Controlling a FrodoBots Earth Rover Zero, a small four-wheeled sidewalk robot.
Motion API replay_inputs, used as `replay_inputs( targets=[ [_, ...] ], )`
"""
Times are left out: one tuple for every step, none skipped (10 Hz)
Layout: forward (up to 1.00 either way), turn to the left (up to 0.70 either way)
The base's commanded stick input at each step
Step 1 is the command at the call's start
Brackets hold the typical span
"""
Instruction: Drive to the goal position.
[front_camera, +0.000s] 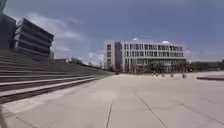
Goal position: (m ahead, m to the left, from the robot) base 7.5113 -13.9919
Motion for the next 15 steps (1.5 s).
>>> replay_inputs(
  targets=[
    [0.5, 0.0],
    [0.5, 0.0],
    [0.5, 0.0],
    [0.5, 0.0],
    [0.5, 0.0],
    [0.5, 0.0],
    [0.5, 0.0],
    [0.5, 0.0],
    [0.5, 0.0],
    [0.5, 0.0],
    [0.5, 0.0],
    [0.5, 0.0],
    [0.5, 0.0],
    [0.5, 0.0],
    [0.5, 0.0]
  ],
)
